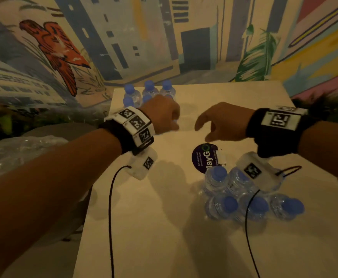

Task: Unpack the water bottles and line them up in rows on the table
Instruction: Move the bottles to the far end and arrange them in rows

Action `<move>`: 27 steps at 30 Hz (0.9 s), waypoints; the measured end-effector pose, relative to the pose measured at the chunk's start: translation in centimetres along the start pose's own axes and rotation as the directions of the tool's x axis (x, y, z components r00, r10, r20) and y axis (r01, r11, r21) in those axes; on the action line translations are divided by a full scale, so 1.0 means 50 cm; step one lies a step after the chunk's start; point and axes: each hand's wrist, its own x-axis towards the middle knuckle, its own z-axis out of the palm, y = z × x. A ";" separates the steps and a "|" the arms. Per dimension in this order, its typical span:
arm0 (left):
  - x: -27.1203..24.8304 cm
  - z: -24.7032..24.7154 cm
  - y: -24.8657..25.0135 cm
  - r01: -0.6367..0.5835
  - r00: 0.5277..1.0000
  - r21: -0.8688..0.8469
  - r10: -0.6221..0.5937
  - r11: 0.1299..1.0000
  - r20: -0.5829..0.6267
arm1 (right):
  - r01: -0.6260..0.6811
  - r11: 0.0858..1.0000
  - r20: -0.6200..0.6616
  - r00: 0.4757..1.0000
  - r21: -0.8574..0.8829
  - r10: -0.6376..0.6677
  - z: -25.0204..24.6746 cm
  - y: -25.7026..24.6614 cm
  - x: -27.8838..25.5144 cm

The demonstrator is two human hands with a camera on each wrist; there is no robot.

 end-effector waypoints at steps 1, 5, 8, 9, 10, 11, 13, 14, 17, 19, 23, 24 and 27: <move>-0.020 0.005 0.025 -0.047 0.997 -0.028 0.048 0.999 0.056 | -0.004 1.000 0.014 1.000 -0.004 0.004 0.004 0.000 -0.029; -0.086 0.044 0.122 -0.238 0.947 -0.065 0.246 0.969 0.205 | -0.040 0.999 0.034 0.999 -0.001 0.040 0.024 -0.004 -0.120; -0.113 0.081 0.174 -0.318 0.909 -0.091 0.331 0.944 0.255 | -0.051 0.999 0.036 0.998 -0.005 0.051 0.046 -0.009 -0.170; -0.119 0.094 0.188 -0.349 0.894 -0.086 0.359 0.933 0.268 | -0.057 0.998 0.035 0.998 0.006 0.057 0.053 -0.009 -0.184; -0.124 0.110 0.198 -0.378 0.877 -0.082 0.385 0.922 0.286 | -0.064 0.998 0.034 0.997 0.021 0.063 0.058 -0.008 -0.195; -0.127 0.126 0.208 -0.394 0.864 -0.081 0.399 0.916 0.308 | -0.066 0.997 0.030 0.997 0.037 0.065 0.064 -0.006 -0.204; -0.130 0.162 0.222 -0.402 0.853 -0.076 0.403 0.913 0.333 | -0.068 0.996 0.032 0.997 0.062 0.066 0.076 0.003 -0.216; -0.132 0.177 0.230 -0.406 0.851 -0.066 0.404 0.911 0.337 | -0.078 0.995 0.047 0.996 0.067 0.075 0.082 0.009 -0.216; -0.137 0.209 0.255 -0.393 0.864 -0.005 0.371 0.919 0.341 | -0.077 0.996 0.089 0.993 0.039 0.073 0.100 0.027 -0.198; -0.141 0.228 0.270 -0.358 0.888 0.032 0.330 0.933 0.322 | -0.025 1.000 0.095 0.995 0.013 0.024 0.106 0.038 -0.179; -0.150 0.252 0.288 -0.229 0.942 0.081 0.200 0.970 0.271 | 0.115 0.993 0.129 0.985 -0.009 -0.113 0.127 0.049 -0.141; -0.154 0.254 0.289 -0.186 0.952 0.081 0.159 0.979 0.262 | 0.147 0.989 0.136 0.980 -0.008 -0.144 0.137 0.052 -0.132; -0.163 0.259 0.285 -0.072 0.977 0.068 0.056 0.995 0.206 | 0.251 0.966 0.161 0.957 -0.055 -0.240 0.157 0.055 -0.108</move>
